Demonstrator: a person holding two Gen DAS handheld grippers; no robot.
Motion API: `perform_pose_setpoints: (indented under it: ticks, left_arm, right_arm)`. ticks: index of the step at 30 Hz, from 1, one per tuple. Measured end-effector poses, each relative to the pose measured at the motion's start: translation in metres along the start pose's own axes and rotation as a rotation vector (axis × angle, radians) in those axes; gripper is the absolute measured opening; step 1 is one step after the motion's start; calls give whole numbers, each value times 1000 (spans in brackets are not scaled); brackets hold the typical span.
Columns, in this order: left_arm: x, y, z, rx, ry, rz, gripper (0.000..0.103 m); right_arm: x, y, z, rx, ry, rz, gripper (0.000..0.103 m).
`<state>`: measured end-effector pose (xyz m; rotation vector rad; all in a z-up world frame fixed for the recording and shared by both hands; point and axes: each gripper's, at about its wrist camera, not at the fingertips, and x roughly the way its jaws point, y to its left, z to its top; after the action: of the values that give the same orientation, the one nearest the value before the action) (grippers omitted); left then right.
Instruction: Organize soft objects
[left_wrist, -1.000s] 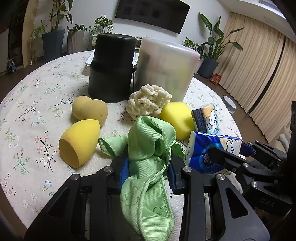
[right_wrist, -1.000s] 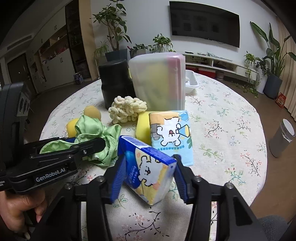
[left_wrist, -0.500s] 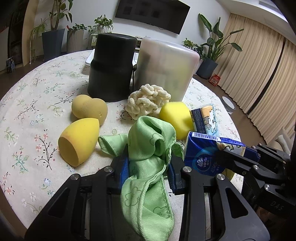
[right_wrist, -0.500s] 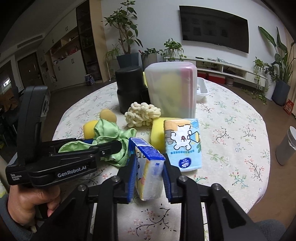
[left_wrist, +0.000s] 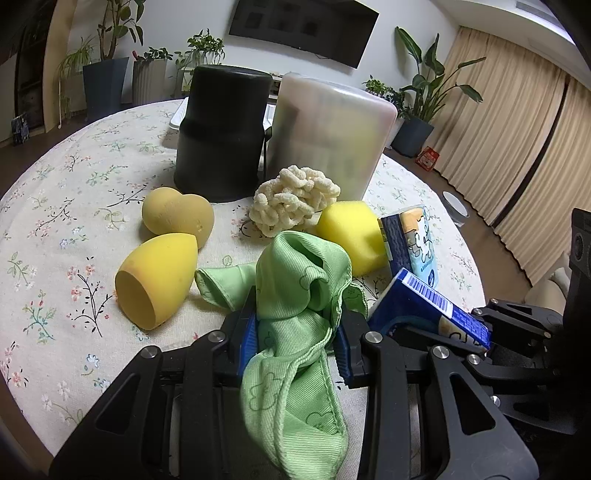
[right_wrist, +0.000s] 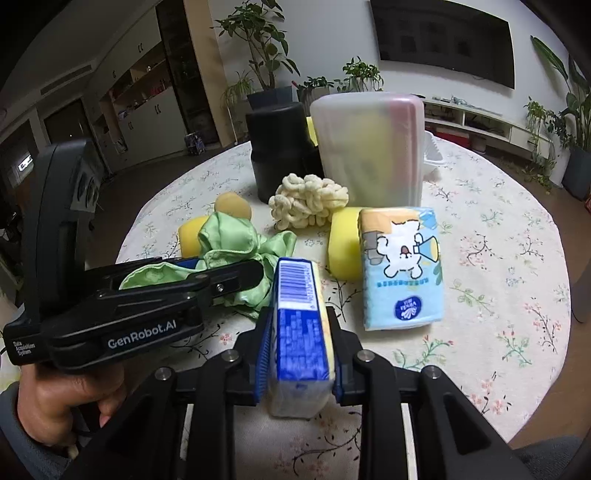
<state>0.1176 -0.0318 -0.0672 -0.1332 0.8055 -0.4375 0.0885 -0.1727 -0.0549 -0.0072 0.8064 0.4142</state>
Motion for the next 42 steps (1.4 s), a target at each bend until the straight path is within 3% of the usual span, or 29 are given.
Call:
perform_pose_setpoints:
  ticks: [7,18,29,36,42]
  left_arm:
    - [-6,0,-2,-6,-18,-4,24]
    - [-19,-7,-3,11,-38,9,23]
    - [-71,-7,-1,8,-65,18,23]
    - [-116,14,17,-27,-129,37,23]
    - [-130,32,30,-38,-151,76,23]
  right_arm:
    - [-5,-1,-5,2,-4,-5,24]
    - [-28,-4,-3,-21,-60,-31,24]
    - [-55,-15,-2,-29,-75,-49,24]
    - [-85,-56,7,35,-96,-92,24]
    - [-101,-93,18,72,-114,-151,24]
